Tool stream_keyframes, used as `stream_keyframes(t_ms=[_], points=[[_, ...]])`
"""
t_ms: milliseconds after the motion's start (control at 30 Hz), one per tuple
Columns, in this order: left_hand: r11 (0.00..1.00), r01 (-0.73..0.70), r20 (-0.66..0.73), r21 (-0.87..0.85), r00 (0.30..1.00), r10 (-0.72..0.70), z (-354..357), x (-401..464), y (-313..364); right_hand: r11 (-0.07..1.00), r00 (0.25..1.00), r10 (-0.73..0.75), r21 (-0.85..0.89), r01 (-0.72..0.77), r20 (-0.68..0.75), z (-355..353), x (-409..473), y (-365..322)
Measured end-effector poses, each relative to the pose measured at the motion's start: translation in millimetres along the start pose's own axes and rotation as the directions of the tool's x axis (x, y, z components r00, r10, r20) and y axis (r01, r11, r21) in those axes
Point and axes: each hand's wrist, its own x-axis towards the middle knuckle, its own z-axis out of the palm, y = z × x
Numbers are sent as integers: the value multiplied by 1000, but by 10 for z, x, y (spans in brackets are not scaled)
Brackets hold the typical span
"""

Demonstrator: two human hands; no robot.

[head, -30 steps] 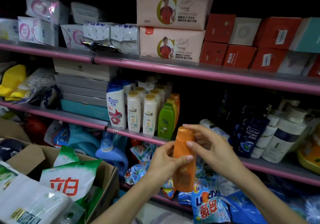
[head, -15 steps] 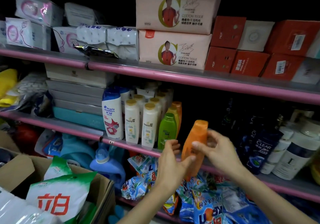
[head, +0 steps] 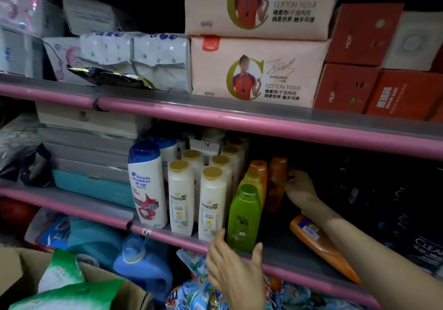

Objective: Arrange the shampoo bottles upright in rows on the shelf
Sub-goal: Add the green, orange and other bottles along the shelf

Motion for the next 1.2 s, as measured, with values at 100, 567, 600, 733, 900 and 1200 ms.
stream_keyframes(t_ms=[100, 567, 600, 733, 900, 1200], points=[[999, 42, -30, 26, 999, -41, 120, 3, -72, 999, 992, -33, 0, 34, 121, 41, 27, 158], [999, 38, -99, -14, 994, -39, 223, -23, -66, 999, 976, -41, -5, 44, 216, 489, 84, 471], [999, 39, -96, -17, 995, -41, 226, -23, -75, 999, 975, -29, -23, 35, 218, 504, 98, 491], [999, 37, -86, -24, 996, -39, 238, -35, -90, 999, 974, -28, 39, 20, 224, 489, 90, 507], [999, 26, -87, -34, 996, -29, 241, -33, -107, 992, 955, -120, 68, 105, 272, 454, 40, 503], [999, 15, -81, -32, 997, -17, 242, -28, -137, 987, 945, -159, 53, 149, 284, 477, 58, 525]])
